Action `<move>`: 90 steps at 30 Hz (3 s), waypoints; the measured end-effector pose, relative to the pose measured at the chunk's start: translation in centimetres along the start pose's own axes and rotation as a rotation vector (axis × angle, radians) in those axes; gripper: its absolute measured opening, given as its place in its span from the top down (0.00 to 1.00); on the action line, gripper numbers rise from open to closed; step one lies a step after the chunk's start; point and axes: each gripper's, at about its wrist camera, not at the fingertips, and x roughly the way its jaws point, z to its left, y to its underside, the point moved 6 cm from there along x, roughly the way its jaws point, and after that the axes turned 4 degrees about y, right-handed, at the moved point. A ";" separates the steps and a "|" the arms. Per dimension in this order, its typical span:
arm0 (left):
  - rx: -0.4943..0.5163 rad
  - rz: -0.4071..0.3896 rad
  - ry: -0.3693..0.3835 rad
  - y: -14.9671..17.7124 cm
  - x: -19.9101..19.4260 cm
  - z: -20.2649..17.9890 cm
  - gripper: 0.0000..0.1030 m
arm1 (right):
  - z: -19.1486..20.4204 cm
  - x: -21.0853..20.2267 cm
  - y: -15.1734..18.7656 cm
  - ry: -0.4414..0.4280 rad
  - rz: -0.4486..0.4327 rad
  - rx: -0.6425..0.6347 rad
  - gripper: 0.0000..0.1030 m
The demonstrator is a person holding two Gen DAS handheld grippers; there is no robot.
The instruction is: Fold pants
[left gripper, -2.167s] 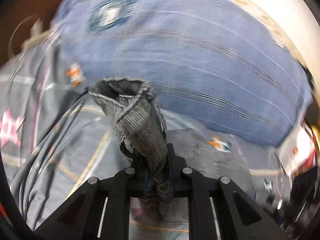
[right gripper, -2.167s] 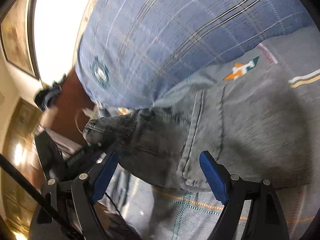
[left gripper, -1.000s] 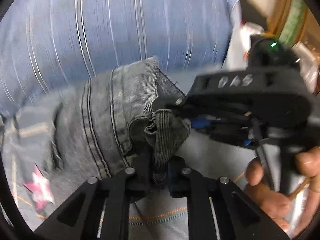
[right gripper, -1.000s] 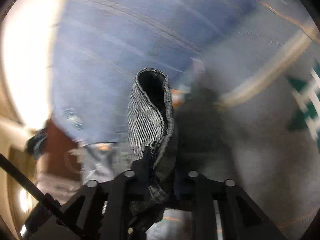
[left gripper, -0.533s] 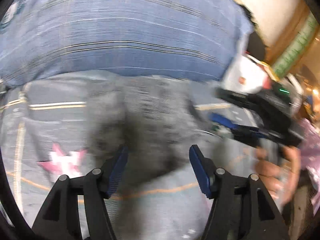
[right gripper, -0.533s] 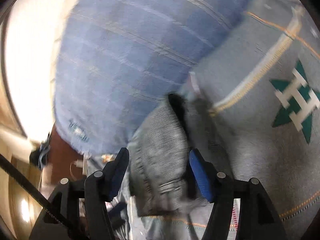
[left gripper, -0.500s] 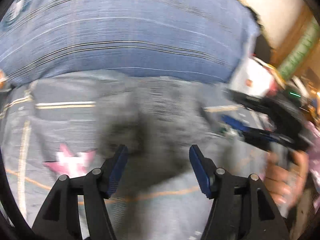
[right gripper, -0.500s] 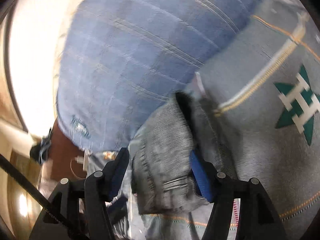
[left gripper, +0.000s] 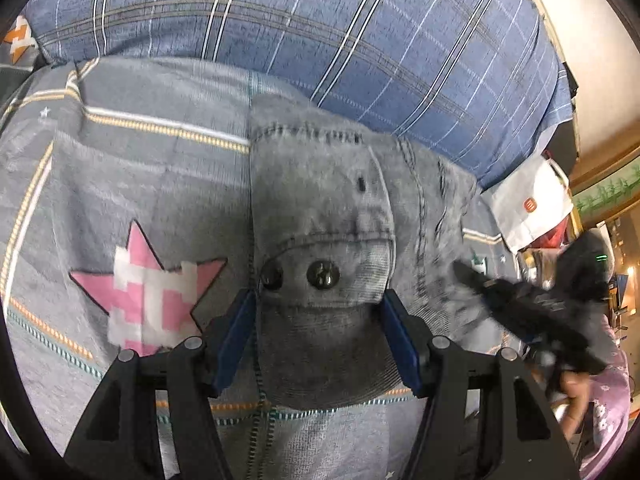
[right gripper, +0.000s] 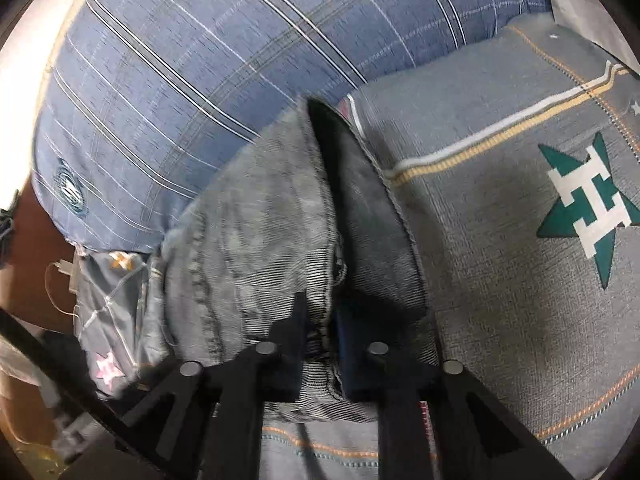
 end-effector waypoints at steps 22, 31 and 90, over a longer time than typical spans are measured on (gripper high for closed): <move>0.011 -0.054 0.002 -1.8 -1.2 0.3 0.37 | -1.4 -1.7 -1.6 0.072 -0.040 -0.012 0.18; -0.185 0.018 0.210 -2.6 1.2 2.4 0.37 | -5.8 3.3 -0.2 -0.052 0.121 0.240 0.18; -0.261 -0.040 -0.012 -4.8 -2.0 9.4 0.58 | 2.1 8.2 1.6 -0.203 0.130 0.054 0.54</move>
